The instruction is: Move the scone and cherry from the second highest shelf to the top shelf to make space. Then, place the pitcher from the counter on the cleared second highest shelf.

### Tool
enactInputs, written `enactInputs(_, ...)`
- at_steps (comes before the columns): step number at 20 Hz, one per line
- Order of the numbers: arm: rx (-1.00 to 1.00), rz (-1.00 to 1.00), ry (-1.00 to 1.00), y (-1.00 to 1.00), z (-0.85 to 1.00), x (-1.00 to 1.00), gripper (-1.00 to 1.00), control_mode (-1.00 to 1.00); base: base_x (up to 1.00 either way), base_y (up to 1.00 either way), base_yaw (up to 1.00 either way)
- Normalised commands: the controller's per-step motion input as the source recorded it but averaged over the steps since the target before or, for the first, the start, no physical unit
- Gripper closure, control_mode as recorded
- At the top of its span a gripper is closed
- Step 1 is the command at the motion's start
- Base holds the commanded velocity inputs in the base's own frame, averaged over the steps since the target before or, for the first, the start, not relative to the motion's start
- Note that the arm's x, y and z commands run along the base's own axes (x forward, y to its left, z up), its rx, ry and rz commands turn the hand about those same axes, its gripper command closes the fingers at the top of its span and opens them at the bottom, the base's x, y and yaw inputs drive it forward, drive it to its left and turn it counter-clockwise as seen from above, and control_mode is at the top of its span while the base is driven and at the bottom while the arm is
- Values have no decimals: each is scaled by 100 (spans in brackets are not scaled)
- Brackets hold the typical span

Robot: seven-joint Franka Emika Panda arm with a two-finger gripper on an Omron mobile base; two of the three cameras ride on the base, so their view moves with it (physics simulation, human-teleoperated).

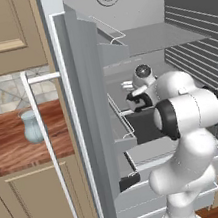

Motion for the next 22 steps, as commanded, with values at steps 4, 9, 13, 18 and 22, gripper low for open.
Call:
enactInputs(4, 0, 0, 0, -2, -15, 35, -100, -100, 0, 0, 0)
enactInputs(9, 0, 0, 0, -2, -15, 35, -100, -100, 0, 0, 0)
enactInputs(13, 0, 0, 0, -4, -14, 31, -100, -100, 0, 0, 0)
enactInputs(18, 0, 0, 0, -1, -12, 24, 100, -100, 0, 0, 0)
enactInputs(22, 0, 0, 0, 0, -2, 0, 100, -100, 0, 0, 0)
